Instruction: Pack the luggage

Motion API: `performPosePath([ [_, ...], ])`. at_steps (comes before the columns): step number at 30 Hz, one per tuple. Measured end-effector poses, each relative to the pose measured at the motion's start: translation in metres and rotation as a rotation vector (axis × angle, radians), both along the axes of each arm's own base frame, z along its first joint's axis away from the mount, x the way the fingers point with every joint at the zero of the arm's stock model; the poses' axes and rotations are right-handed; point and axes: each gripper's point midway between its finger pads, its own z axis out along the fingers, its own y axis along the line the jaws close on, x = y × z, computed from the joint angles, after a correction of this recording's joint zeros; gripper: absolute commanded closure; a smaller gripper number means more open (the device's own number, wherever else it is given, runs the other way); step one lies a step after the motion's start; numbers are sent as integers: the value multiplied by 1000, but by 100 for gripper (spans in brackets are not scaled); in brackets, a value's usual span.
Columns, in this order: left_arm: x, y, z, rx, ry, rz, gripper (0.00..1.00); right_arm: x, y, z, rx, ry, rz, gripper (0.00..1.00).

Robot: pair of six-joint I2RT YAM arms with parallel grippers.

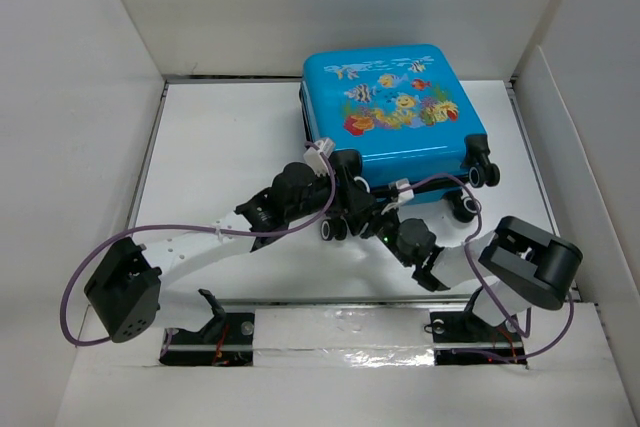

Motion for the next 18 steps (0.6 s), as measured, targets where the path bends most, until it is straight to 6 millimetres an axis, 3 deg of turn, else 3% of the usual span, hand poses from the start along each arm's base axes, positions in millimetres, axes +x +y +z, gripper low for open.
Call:
performPosePath([
  [1,0,0,0,-1,1,-2,100,1,1,-1,0,0,-4,61],
  [5,-1,0,0,-3,4,-5,100,9,4,-1,9,3,-32,78],
  [6,-1,0,0,-3,4,-5,100,9,3,-3,7,5,-37,87],
  [10,-1,0,0,-3,4,-5,100,5,5,-9,0,16,-46,100],
  [18,-1,-1,-1,-4,11,-6,100,-13,29,-7,16,-3,-27,100],
])
